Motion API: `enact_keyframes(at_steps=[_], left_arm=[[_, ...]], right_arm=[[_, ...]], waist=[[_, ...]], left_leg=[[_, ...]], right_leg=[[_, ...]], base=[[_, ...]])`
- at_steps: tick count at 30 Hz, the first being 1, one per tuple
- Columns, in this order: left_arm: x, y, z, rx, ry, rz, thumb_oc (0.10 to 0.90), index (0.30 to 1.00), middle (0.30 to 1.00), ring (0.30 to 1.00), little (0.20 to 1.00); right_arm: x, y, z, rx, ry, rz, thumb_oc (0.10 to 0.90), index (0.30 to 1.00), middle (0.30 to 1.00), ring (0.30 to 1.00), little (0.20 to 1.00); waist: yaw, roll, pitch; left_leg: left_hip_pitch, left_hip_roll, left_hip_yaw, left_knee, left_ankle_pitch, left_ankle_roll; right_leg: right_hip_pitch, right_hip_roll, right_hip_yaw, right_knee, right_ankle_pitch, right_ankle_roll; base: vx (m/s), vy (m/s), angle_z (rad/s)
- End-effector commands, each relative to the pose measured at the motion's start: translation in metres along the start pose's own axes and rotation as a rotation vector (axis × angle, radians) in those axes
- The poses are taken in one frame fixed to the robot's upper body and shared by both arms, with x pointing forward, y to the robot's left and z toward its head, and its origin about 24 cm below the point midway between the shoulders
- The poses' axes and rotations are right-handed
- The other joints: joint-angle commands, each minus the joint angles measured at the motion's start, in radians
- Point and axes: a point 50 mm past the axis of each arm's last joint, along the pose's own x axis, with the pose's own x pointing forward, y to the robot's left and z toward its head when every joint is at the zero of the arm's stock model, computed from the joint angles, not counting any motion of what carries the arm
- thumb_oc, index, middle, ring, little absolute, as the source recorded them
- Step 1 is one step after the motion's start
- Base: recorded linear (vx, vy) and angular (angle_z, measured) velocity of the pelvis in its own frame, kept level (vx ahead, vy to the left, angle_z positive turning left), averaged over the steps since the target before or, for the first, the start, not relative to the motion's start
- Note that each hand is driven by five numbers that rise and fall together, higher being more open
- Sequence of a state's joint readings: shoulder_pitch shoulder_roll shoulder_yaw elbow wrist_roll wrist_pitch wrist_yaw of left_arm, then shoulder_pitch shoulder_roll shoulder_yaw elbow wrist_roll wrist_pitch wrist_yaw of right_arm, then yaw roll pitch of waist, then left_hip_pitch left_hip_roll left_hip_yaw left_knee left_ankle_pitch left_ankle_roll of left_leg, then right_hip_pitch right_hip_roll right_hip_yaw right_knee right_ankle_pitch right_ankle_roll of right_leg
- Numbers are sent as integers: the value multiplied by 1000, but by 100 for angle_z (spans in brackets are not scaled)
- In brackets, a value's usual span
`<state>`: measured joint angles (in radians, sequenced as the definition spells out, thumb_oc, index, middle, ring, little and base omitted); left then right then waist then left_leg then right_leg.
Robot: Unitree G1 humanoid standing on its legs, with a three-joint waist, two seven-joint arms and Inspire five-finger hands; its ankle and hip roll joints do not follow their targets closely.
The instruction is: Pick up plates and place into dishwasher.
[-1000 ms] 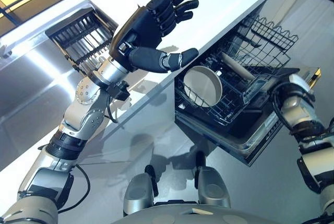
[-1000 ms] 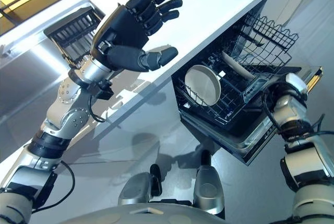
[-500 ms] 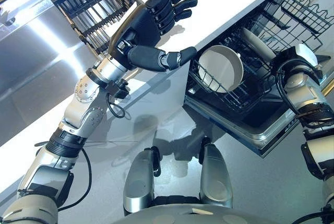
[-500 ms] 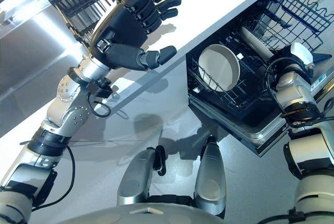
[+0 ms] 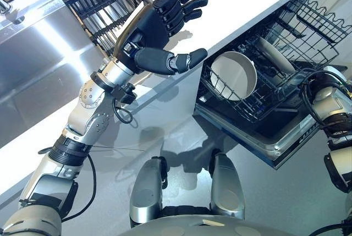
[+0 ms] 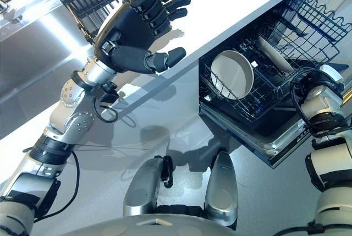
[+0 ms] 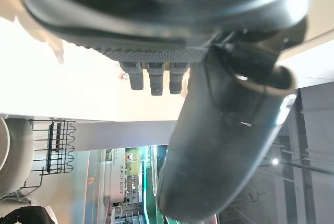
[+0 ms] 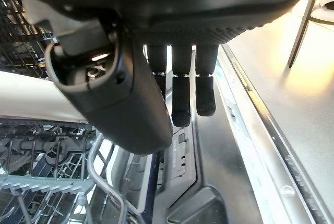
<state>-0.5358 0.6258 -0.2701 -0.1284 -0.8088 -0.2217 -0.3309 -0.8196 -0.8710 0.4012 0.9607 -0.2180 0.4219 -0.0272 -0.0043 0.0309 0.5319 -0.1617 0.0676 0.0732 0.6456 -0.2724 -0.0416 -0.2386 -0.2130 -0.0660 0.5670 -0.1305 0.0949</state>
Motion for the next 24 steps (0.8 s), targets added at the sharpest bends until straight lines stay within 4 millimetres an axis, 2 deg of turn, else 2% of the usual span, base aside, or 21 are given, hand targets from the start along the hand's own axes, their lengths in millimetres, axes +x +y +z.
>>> enact_keyframes(at_steps=[1,6,13,21,24], left_arm=[[5,-4,34,-10,-224,-16,800,900,900,900,900],[6,-5,32,-14,-221,-19,800,900,900,900,900],[15,-9,33,-32,-249,-29,800,900,900,900,900],[17,-8,37,-9,-238,-15,800,900,900,900,900],[16,-8,39,-1,-244,-17,800,900,900,900,900]], right_arm=[[1,-34,-7,-50,-17,-142,100,300,300,300,200],[1,-21,5,-2,-52,-90,100,300,300,300,200],[1,13,21,-21,-38,49,100,300,300,300,200],[0,23,34,26,-33,114,100,300,300,300,200],[-1,25,39,106,-59,151,100,300,300,300,200]], waist=[[17,-40,-67],[22,-33,-64],[41,-9,-36],[66,16,-12],[70,19,-12]], left_leg=[[14,-6,-45,7,-6,54],[-1,-9,-53,31,-15,57],[-47,-20,-79,82,-19,61],[-108,-33,-98,74,17,57],[-113,-33,-102,69,23,55]], right_leg=[[98,40,-20,101,-90,-97],[85,41,-18,123,-101,-101],[36,30,-14,184,-111,-108],[-33,23,-21,218,-110,-110],[-38,18,-26,225,-113,-112]], base=[[0,0,0],[0,0,0],[-4,10,2],[-63,-13,3],[-9,-33,7]])
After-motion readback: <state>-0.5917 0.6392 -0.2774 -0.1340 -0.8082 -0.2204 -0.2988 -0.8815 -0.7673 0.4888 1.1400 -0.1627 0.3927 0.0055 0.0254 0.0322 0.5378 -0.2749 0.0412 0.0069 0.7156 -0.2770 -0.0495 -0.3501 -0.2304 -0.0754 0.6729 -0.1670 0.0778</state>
